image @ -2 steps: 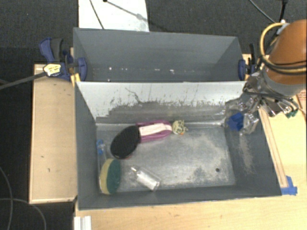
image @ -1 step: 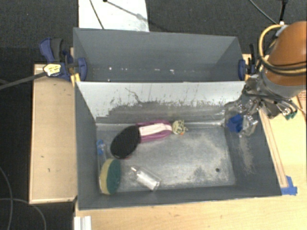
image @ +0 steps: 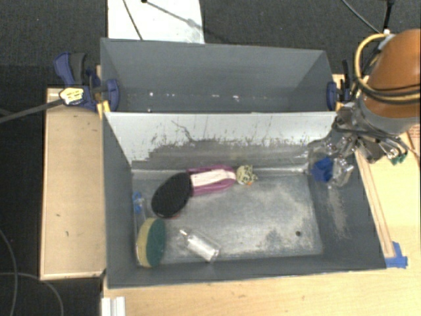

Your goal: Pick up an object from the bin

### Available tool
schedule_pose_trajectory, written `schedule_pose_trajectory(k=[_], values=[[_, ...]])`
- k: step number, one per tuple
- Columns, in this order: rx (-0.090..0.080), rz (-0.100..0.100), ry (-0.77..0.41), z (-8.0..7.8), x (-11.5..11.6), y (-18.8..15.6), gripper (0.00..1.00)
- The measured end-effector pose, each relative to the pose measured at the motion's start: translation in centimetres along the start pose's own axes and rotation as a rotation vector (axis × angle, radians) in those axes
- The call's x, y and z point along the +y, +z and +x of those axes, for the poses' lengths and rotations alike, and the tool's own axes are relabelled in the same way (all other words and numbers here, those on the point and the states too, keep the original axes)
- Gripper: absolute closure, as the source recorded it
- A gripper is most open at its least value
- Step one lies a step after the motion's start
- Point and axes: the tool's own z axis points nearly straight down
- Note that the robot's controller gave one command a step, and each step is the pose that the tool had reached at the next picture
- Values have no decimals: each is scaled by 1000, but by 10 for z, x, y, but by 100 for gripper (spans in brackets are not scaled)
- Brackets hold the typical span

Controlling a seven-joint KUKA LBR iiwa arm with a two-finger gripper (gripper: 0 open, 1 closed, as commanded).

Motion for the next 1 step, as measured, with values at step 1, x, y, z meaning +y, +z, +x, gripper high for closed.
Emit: schedule_pose_trajectory(k=[1], values=[[0,0,3,0,0,0,100]])
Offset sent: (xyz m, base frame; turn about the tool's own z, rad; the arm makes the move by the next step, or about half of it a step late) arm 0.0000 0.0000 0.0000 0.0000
